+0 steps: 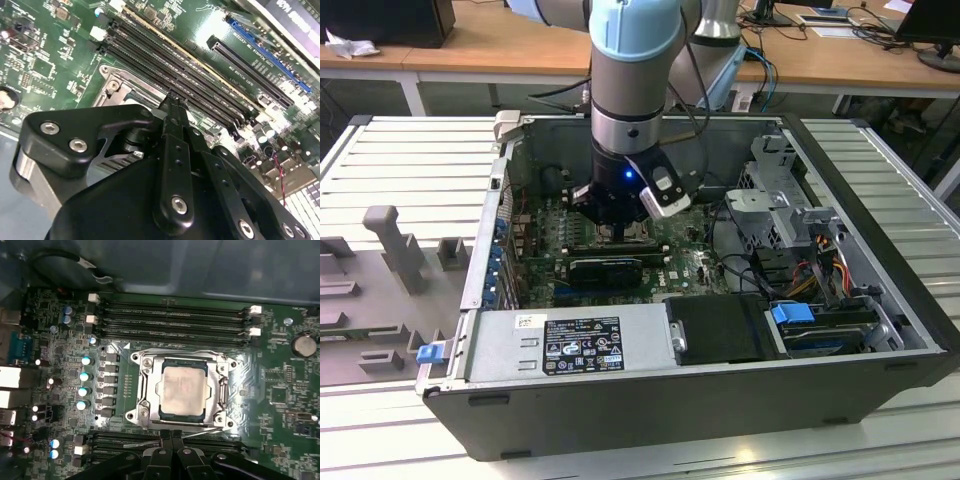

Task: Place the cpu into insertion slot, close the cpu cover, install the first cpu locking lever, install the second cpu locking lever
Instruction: 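Install the second cpu locking lever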

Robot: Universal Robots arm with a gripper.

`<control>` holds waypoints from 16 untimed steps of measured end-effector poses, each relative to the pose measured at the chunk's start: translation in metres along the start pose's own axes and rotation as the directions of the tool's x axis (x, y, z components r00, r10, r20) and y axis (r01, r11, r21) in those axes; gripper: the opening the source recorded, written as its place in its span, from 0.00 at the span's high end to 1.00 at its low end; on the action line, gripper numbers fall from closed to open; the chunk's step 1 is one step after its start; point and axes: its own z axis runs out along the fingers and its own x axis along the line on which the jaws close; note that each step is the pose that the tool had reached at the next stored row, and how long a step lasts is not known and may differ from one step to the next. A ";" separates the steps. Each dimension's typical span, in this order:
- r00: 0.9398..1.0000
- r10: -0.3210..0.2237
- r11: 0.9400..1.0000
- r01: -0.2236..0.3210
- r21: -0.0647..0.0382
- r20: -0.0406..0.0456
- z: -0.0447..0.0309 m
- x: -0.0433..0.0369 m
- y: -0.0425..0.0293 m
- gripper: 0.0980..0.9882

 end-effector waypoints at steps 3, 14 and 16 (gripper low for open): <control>1.000 -0.004 1.000 0.004 -0.014 0.001 0.0022 0.0067 -0.0008 0.99; 1.000 -0.018 0.996 0.018 -0.084 0.006 0.0061 0.0264 -0.0133 0.99; 1.000 -0.020 0.995 0.020 -0.097 0.007 0.0074 0.0282 -0.0150 0.99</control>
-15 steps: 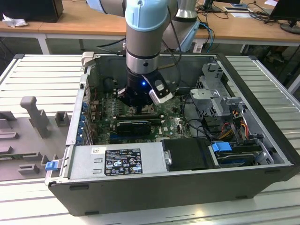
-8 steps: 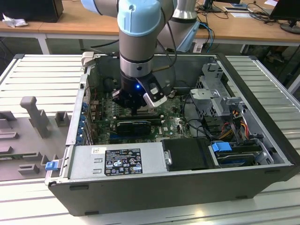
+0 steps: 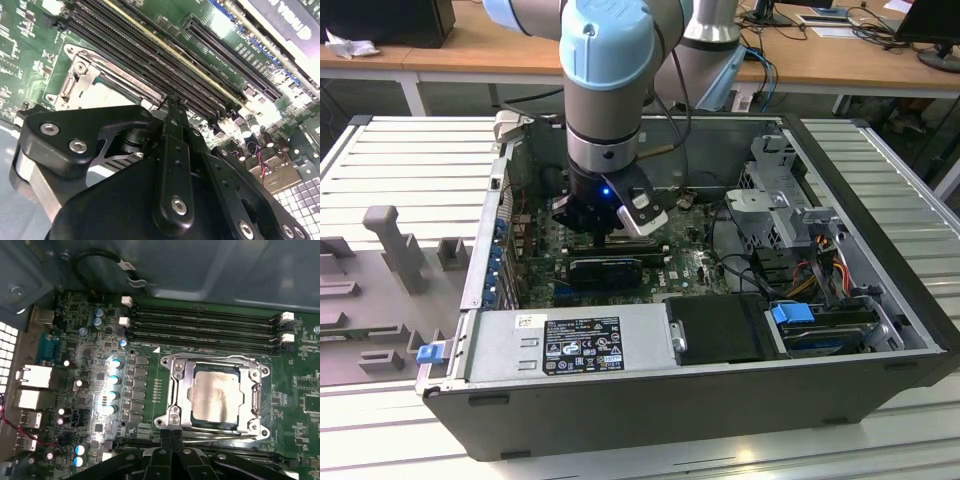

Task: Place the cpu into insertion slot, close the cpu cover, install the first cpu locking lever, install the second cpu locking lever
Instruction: 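Install the second cpu locking lever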

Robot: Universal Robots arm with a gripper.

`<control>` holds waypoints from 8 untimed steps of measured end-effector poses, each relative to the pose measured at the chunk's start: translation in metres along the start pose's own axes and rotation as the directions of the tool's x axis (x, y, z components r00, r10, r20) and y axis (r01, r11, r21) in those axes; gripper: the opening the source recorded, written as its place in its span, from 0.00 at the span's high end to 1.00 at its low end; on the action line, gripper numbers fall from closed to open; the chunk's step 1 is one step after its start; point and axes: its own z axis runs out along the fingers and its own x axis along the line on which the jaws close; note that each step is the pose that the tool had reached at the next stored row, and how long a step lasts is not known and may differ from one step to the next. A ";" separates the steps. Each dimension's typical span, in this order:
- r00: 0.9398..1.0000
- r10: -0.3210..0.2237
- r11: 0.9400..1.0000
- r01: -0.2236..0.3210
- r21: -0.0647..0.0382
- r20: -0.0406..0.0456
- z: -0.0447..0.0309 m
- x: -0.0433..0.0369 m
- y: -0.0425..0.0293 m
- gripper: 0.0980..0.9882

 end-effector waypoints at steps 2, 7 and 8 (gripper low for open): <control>1.000 -0.003 1.000 0.003 -0.010 0.001 0.0032 0.0007 -0.0020 0.99; 1.000 -0.008 1.000 0.008 -0.031 0.002 0.0076 0.0020 -0.0029 0.99; 1.000 -0.008 0.999 0.009 -0.034 0.002 0.0078 0.0025 -0.0029 0.99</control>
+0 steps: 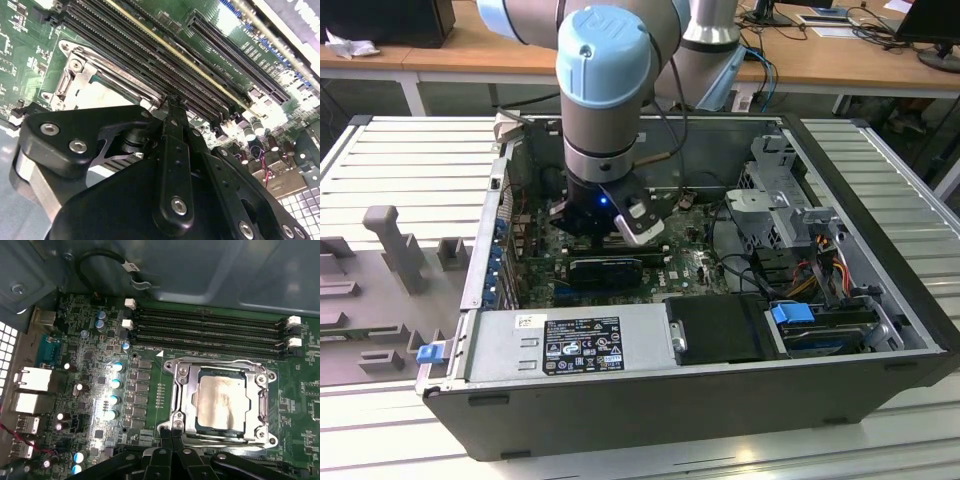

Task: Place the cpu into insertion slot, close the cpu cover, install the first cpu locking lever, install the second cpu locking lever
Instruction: 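Install the second cpu locking lever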

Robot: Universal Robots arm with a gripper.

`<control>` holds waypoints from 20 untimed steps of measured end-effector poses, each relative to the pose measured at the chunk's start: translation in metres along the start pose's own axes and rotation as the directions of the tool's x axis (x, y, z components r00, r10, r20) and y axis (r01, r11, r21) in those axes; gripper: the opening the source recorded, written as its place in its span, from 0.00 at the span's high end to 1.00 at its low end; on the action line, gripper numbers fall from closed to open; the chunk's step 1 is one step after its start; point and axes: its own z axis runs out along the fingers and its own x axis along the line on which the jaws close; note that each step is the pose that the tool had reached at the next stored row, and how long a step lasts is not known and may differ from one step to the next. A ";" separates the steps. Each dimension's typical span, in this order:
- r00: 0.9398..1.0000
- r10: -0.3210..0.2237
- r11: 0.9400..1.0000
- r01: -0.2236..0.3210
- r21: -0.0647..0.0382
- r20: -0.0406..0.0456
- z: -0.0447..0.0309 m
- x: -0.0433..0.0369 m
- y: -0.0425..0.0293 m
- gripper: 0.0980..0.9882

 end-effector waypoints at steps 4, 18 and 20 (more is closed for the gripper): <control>1.000 -0.003 1.000 0.003 -0.019 0.001 0.0018 0.0018 -0.0001 0.99; 1.000 -0.005 1.000 0.005 -0.029 0.002 -0.0322 0.0032 0.0076 0.99; 1.000 -0.005 1.000 0.005 -0.028 0.002 -0.0377 0.0032 0.0088 0.99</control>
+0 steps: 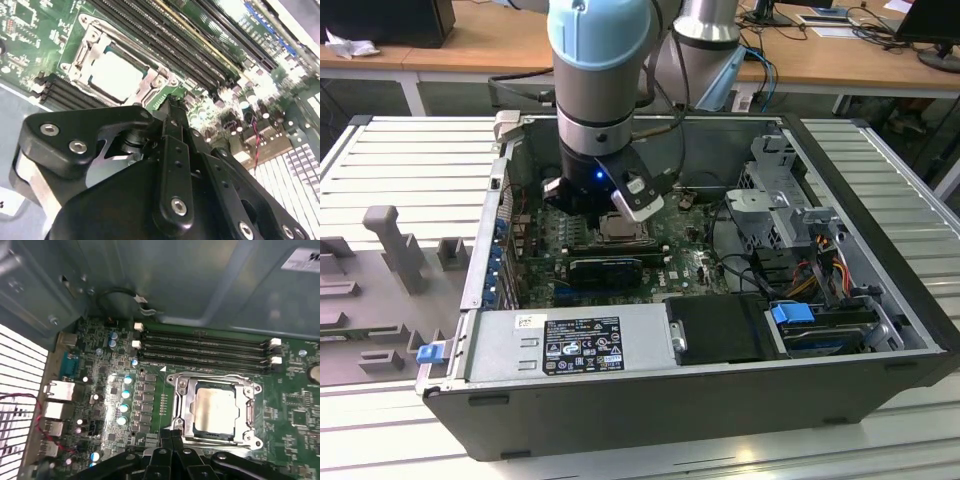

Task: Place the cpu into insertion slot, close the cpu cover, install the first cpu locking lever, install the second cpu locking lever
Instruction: 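Install the second cpu locking lever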

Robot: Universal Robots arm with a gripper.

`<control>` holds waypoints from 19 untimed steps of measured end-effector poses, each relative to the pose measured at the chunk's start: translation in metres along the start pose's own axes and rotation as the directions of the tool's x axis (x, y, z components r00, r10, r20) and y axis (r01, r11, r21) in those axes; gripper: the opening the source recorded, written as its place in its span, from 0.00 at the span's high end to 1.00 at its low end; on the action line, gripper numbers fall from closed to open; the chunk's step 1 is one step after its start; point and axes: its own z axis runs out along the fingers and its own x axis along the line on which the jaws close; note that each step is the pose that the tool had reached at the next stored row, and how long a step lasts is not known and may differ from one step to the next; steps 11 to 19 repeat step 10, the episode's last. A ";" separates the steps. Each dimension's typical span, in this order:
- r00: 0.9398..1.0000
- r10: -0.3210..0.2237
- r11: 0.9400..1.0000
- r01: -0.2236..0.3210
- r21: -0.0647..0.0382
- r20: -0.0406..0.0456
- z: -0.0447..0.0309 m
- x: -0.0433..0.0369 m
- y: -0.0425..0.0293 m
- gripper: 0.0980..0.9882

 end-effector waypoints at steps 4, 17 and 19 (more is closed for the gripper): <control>1.000 0.000 1.000 0.000 0.000 0.000 -0.0083 -0.0001 0.0021 0.99; 1.000 0.000 1.000 0.000 0.001 0.000 -0.0084 -0.0001 0.0021 0.99; 1.000 0.000 1.000 0.000 0.001 0.000 -0.0084 -0.0001 0.0021 0.99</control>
